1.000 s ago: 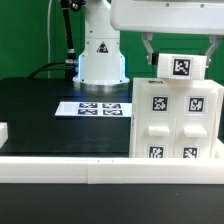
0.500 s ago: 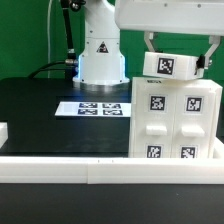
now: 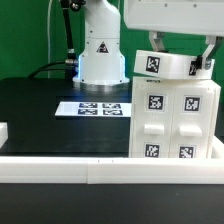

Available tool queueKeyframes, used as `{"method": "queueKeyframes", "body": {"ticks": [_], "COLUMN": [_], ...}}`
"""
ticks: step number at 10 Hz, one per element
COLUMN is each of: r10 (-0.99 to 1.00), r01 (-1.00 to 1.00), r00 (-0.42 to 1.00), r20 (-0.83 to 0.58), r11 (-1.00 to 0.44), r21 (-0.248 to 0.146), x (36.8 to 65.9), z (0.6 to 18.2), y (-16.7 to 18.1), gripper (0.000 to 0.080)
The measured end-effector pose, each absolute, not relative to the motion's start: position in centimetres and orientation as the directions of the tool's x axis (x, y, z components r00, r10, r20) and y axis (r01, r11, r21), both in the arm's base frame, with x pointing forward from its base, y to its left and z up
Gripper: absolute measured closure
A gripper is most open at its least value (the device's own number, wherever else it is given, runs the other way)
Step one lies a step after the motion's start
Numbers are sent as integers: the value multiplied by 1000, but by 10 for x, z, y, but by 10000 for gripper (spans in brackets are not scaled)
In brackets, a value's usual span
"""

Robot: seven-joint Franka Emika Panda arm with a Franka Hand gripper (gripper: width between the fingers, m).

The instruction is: Assemble cabinet

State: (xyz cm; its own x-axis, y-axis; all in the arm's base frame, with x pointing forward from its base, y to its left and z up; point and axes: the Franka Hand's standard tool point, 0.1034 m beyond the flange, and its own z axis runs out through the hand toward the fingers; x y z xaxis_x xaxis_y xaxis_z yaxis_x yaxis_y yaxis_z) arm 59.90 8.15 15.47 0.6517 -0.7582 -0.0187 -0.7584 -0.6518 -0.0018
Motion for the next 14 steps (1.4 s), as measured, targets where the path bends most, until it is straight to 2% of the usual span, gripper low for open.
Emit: {"method": "queueKeyframes", "body": {"ticks": [2,5,6,12,14], "r10": [-825,-943,-952,-993,-987], "r01": [-825,-942,-951,-994,-988], "r00": [565,333,307,-89,-137], "r20": [-15,-4,-6,-73,-84], "r11": [-565,-333,-307,93,142], "r21": [-7,-48,-49,-61,-61], "x": [600,603,603,607,607], "z": [155,154,154,155,155], "y": [83,88,90,97,98], "gripper": [233,233,233,233,233]}}
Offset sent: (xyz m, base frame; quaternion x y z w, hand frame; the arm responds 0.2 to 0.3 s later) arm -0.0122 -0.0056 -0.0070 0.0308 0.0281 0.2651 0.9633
